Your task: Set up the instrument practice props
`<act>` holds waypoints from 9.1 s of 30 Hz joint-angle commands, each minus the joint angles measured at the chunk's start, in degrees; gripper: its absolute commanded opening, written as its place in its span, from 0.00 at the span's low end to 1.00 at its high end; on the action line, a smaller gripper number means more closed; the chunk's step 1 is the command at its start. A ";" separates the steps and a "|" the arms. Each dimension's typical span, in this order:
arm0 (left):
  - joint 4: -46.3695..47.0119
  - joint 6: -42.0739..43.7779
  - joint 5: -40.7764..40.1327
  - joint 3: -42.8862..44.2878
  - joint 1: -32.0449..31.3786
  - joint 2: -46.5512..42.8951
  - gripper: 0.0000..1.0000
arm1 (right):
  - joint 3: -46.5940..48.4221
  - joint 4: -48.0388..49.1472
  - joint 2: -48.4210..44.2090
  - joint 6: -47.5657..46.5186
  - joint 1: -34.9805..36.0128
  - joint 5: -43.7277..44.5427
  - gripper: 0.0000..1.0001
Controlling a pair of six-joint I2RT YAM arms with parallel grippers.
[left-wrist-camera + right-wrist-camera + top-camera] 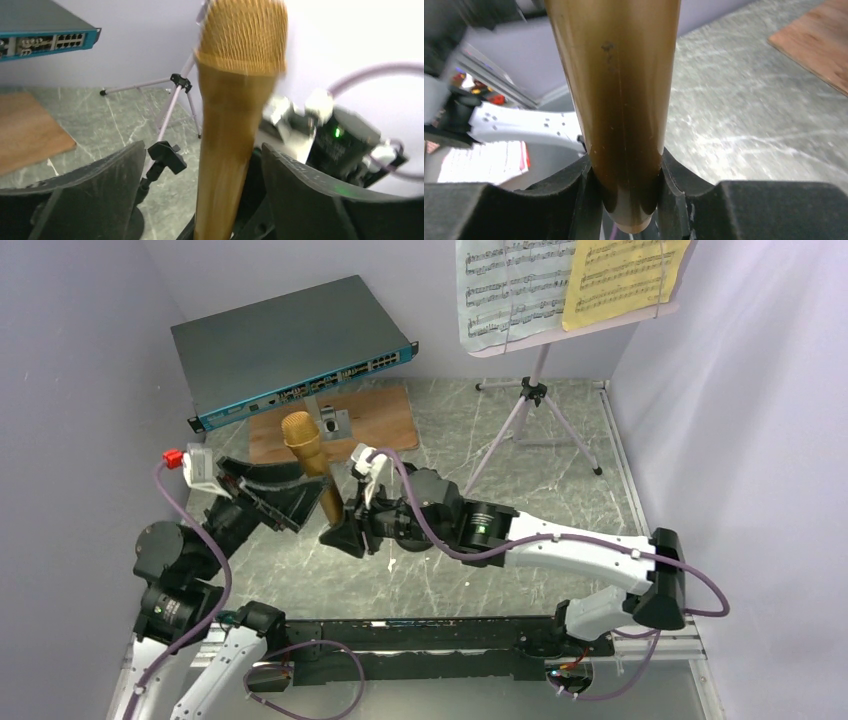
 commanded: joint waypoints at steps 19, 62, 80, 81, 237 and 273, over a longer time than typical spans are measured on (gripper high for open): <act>-25.55 -3.78 -4.12 19.89 0.06 23.56 0.79 | -5.22 -17.97 -9.84 -2.23 2.31 34.16 0.00; -14.10 18.70 -4.04 15.58 0.06 21.16 0.00 | -7.04 -25.72 -22.53 -30.69 -16.52 4.75 0.99; -10.80 17.49 8.36 15.41 0.06 20.49 0.00 | -15.17 -5.77 -13.47 -26.11 -28.74 -6.34 0.99; -11.46 17.83 7.94 15.75 0.06 20.33 0.00 | -16.24 -4.68 -13.56 -25.99 -28.74 -6.77 0.96; 8.89 42.84 -6.33 12.03 -23.44 37.73 1.00 | -35.08 4.43 -26.67 -15.36 -31.03 -10.56 1.00; 68.05 13.66 -21.05 -47.12 -23.66 29.55 0.67 | -50.80 68.45 -4.74 3.50 -30.25 -16.49 0.62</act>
